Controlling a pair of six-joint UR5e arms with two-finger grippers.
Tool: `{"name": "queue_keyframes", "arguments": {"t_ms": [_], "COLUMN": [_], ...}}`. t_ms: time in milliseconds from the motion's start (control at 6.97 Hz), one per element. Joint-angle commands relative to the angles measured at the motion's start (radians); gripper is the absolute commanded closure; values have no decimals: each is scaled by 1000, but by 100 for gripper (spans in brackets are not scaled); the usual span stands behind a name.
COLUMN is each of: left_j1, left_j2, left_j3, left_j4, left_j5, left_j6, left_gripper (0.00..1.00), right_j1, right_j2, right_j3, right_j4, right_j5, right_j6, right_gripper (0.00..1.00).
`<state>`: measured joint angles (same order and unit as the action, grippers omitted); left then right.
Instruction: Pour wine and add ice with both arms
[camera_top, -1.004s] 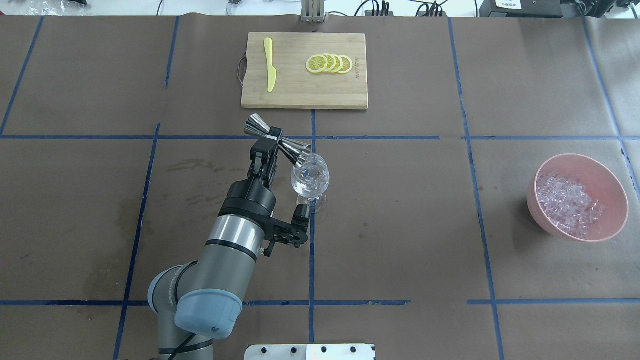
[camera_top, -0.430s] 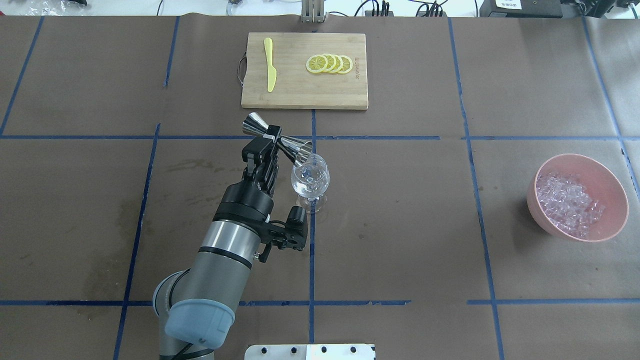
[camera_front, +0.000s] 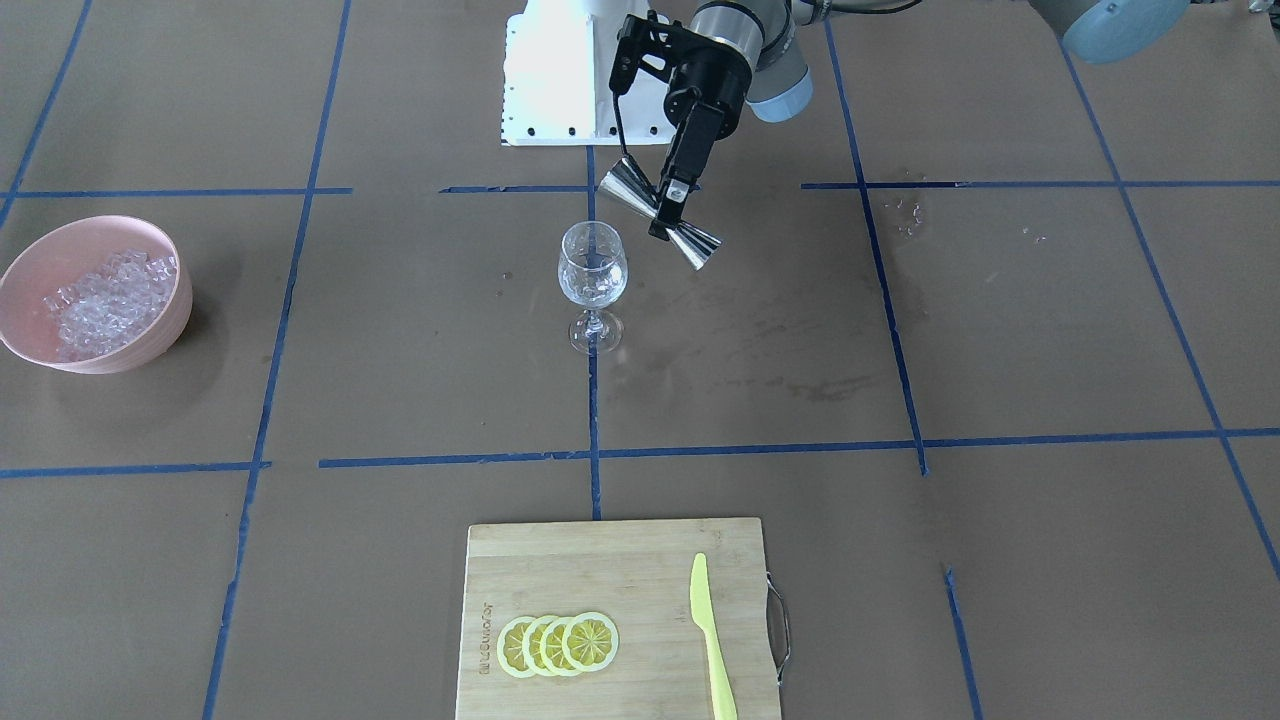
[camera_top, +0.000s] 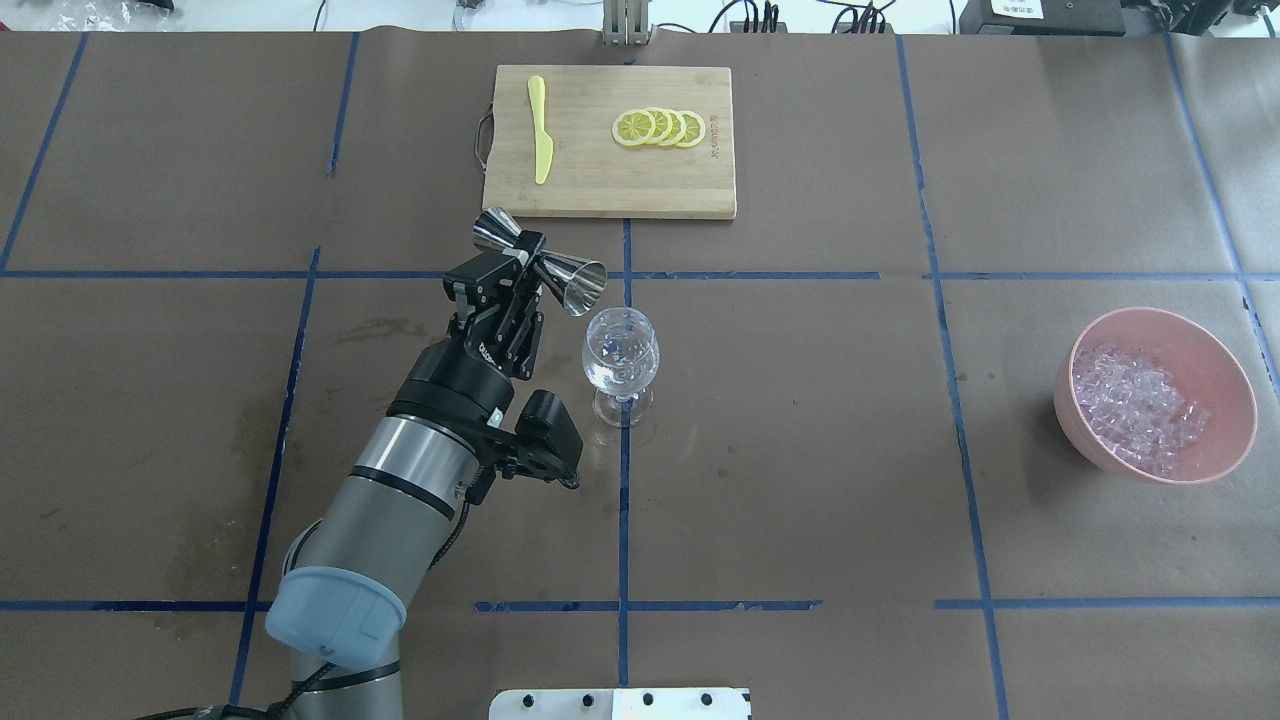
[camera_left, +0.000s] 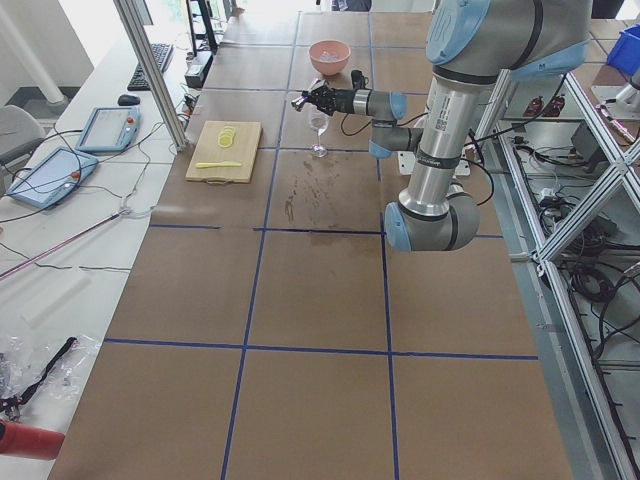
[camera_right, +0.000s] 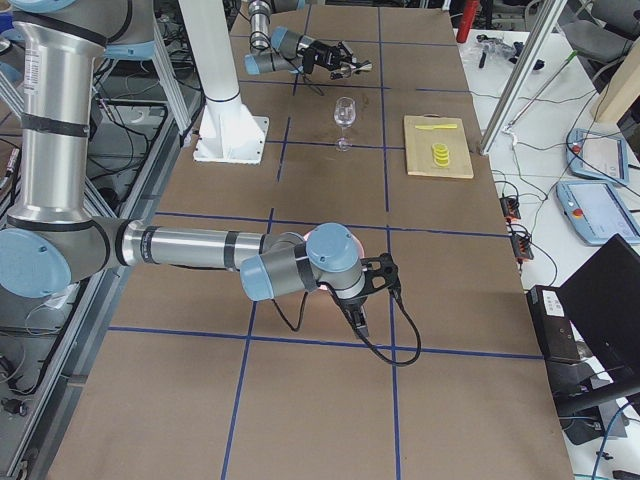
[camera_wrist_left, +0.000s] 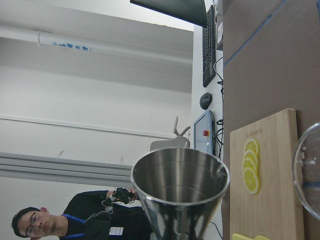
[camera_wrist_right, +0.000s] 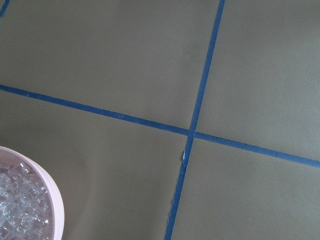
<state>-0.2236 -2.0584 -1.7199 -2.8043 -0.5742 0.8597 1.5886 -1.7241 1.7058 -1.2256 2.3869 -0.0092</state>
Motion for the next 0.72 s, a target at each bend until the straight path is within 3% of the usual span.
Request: {"name": "queue_keyframes", "arguments": {"t_ms": [0, 287, 574], "left_j1": [-80, -196, -427], "left_j2": [119, 304, 494], "left_j3": [-56, -145, -158], "left_j4": [-50, -82, -199], "left_j5": [-138, -342, -751], "left_j6": [-13, -96, -195], "left_gripper": [100, 100, 100], "right_j1": [1, -1, -1], "right_j2": [0, 0, 0], "right_j3": [3, 3, 3], "right_j4": [0, 0, 0], "right_j5": [0, 0, 0], "right_j6": [-2, -2, -2], "right_gripper": [0, 0, 0]}}
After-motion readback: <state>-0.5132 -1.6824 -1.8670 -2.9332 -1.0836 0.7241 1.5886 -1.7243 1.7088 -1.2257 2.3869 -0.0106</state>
